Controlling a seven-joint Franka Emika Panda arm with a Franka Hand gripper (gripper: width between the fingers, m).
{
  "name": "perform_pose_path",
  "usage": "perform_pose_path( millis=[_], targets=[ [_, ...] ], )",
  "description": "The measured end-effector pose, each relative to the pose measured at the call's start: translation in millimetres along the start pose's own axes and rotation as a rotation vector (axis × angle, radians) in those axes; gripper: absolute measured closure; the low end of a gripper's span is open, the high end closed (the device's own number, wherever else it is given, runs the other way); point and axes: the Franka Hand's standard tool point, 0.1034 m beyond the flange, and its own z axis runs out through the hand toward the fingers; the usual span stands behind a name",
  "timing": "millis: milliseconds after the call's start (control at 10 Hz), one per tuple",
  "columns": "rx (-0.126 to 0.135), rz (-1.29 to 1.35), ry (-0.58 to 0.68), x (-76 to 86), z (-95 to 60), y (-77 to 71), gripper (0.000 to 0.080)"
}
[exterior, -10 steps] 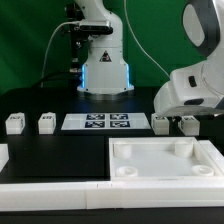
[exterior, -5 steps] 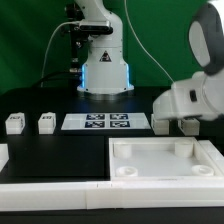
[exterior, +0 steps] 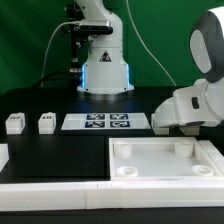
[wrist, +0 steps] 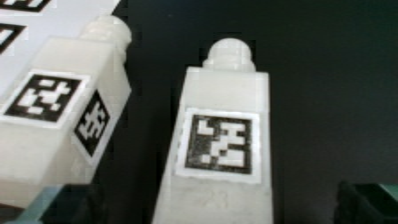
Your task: Assemble one leg
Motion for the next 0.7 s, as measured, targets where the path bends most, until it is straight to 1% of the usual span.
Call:
perform_pose_path(
  millis=[200, 400, 500, 600, 700],
  targets=[
    [0.000, 0.000, -0.002, 0.2, 3.8, 0.3, 0.0150],
    [0.000, 0.000, -0.001, 0.5, 4.1, 0.1, 0.0150],
    [0.000, 0.001, -0.001, 0.6, 4.6, 0.0, 0.0292],
    [0.000, 0.001, -0.002, 0.7, 4.7, 0.0, 0.0292],
    [0.000, 0.001, -0.002, 0.7, 4.7, 0.1, 0.0431]
  ],
)
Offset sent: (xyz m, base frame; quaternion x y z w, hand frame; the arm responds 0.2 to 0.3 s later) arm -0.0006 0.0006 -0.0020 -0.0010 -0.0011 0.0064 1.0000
